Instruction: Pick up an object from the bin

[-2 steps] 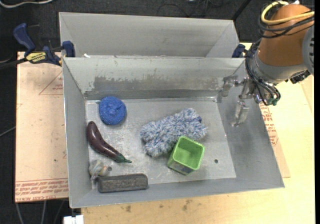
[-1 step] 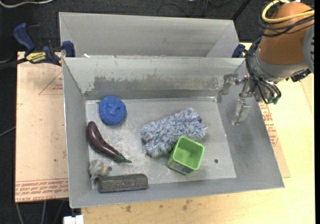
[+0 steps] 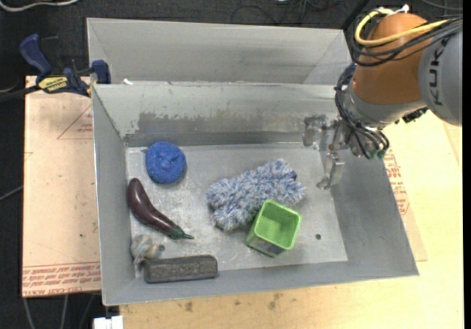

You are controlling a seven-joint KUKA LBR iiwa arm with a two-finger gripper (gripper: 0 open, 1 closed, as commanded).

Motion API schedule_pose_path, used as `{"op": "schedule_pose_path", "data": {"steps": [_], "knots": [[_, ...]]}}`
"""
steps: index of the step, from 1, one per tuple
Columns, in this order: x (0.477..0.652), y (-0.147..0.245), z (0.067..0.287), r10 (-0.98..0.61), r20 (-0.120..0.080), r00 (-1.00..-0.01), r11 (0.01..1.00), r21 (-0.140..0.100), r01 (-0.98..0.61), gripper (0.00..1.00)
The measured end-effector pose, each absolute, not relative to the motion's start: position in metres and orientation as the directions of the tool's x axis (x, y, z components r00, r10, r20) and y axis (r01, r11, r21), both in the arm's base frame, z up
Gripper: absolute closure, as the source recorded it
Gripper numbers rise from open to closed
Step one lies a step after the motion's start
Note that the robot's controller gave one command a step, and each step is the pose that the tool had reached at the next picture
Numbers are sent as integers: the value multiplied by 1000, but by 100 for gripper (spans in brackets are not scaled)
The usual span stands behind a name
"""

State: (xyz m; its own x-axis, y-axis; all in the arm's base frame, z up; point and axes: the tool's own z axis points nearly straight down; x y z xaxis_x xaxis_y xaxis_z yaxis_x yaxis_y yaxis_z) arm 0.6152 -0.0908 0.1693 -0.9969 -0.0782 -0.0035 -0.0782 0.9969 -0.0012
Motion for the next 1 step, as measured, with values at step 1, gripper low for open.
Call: {"op": "schedule_pose_path", "data": {"steps": [1], "knots": [[612,-51,140,-266,-3,-964,964,0,-266,0]]}}
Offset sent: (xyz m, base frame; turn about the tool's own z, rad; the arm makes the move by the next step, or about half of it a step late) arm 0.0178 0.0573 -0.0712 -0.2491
